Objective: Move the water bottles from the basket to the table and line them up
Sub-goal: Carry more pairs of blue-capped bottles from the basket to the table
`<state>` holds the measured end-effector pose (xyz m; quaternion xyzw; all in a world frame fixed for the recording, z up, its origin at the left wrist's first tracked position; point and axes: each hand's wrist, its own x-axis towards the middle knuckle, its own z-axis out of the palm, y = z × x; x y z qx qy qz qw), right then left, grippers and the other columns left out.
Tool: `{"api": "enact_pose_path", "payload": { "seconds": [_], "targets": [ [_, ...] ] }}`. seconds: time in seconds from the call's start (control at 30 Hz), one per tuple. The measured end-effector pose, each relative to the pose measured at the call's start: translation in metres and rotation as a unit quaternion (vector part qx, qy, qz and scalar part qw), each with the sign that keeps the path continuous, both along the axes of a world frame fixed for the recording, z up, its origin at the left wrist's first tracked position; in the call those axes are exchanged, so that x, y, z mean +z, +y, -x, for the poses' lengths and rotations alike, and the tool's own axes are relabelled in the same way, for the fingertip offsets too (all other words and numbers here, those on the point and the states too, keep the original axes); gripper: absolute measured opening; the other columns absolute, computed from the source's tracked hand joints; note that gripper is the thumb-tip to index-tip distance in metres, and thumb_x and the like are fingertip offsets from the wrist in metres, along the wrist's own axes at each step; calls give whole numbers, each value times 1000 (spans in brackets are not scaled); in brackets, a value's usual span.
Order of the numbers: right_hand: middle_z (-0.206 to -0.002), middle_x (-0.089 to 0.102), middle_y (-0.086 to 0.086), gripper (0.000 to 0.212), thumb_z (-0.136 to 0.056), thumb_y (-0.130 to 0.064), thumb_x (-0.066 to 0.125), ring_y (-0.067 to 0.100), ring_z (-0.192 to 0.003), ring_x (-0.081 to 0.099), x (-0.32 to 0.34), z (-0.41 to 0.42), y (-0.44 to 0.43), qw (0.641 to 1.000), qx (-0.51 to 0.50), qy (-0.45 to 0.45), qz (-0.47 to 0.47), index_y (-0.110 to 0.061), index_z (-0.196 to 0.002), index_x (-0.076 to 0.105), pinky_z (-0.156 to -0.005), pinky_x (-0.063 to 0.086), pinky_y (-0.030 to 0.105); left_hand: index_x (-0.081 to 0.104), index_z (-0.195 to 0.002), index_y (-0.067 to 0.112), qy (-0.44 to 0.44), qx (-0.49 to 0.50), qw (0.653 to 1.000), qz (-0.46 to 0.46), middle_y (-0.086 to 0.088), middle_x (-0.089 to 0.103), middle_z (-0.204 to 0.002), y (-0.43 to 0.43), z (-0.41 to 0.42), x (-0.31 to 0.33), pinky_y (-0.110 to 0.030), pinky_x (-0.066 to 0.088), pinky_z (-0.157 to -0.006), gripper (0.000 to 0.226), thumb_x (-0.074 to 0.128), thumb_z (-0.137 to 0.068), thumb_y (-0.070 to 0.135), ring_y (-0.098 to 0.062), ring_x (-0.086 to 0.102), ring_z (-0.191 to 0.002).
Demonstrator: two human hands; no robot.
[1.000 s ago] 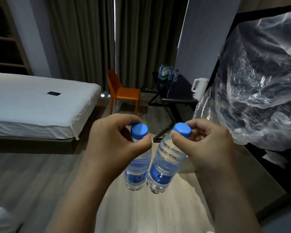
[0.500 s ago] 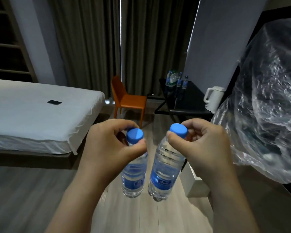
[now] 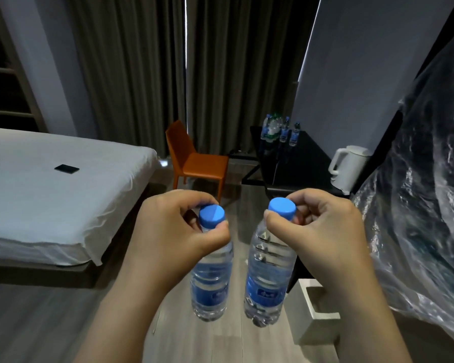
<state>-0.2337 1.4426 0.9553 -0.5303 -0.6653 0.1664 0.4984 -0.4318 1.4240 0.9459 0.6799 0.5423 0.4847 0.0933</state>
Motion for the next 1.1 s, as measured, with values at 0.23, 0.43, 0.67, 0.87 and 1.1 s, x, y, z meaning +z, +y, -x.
{"api": "enact_pose_path", "payload": {
  "seconds": [0.23,0.43,0.67,0.87,1.1],
  "targets": [
    [-62,60,-4,16,-63,-36,75,4,-50,46,6,33,107,999,-44,-25,-8,-25,-69,66,-46,42,15,70,-86,30,-7,-34,999,-9,19,63,-69,123,33,4,-6,46,-58,24,77,-62,30,3,60,-68],
    [-62,61,-3,16,-63,-37,75,18,-56,56,13,66,186,996,-85,0,-8,-28,-72,66,-48,55,37,67,-87,34,0,-49,999,-22,23,60,-70,216,64,15,-5,44,-57,27,72,-61,34,5,57,-69],
    [-57,56,-4,18,-62,-40,73,4,-47,45,1,80,272,996,-92,-4,3,-26,-68,65,-45,39,14,69,-87,32,0,-56,998,14,21,61,-67,304,84,-1,-7,44,-53,26,77,-62,29,6,58,-68],
    [-52,52,-2,17,-61,-40,73,3,-45,42,-2,77,357,996,-86,4,3,-25,-65,66,-44,36,13,68,-84,35,-20,-67,998,1,26,62,-77,387,79,0,-9,45,-52,22,71,-61,33,4,58,-60],
    [-56,57,-2,16,-63,-36,76,2,-46,44,9,60,481,997,-72,11,-11,-25,-70,66,-45,38,12,68,-87,35,2,-46,999,-23,18,64,-70,508,58,13,-12,51,-56,28,75,-61,29,1,61,-66]
  ]
}}
